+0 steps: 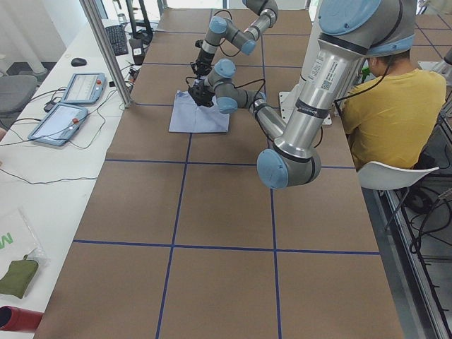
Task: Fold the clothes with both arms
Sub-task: 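Fold the hem with both grippers over toward the collar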
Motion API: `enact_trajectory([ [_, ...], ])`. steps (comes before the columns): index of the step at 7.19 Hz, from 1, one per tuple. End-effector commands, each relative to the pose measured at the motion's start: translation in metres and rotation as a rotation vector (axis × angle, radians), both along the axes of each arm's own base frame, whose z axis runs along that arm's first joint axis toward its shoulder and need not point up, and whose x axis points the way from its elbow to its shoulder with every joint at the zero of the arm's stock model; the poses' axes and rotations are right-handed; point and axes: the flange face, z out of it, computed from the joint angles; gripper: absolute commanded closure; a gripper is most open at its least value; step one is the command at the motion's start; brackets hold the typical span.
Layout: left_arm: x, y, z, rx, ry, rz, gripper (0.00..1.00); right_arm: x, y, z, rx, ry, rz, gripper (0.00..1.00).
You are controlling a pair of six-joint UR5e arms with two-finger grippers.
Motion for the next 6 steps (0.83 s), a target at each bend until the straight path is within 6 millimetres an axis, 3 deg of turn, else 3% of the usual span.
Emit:
enact_trajectory([
  [1,0.013,-0.041,0.02,0.006,-0.034,-0.012,1.0,-0.015,-0.039,0.014,0.009,-0.005,0.008,1.0],
  [2,0.021,-0.052,0.032,0.019,-0.03,-0.014,1.0,-0.013,-0.053,0.023,0.018,0.0,-0.008,1.0],
  [3,0.036,-0.073,0.031,0.02,-0.051,-0.016,1.0,-0.008,-0.063,0.025,0.024,0.011,-0.013,1.0],
  [5,0.044,-0.096,0.048,0.025,-0.053,-0.033,1.0,-0.02,-0.078,0.025,0.021,0.037,-0.027,1.0],
  [6,0.055,-0.109,0.049,0.041,-0.081,-0.026,0.91,-0.015,-0.088,0.03,0.037,0.026,-0.016,0.68],
])
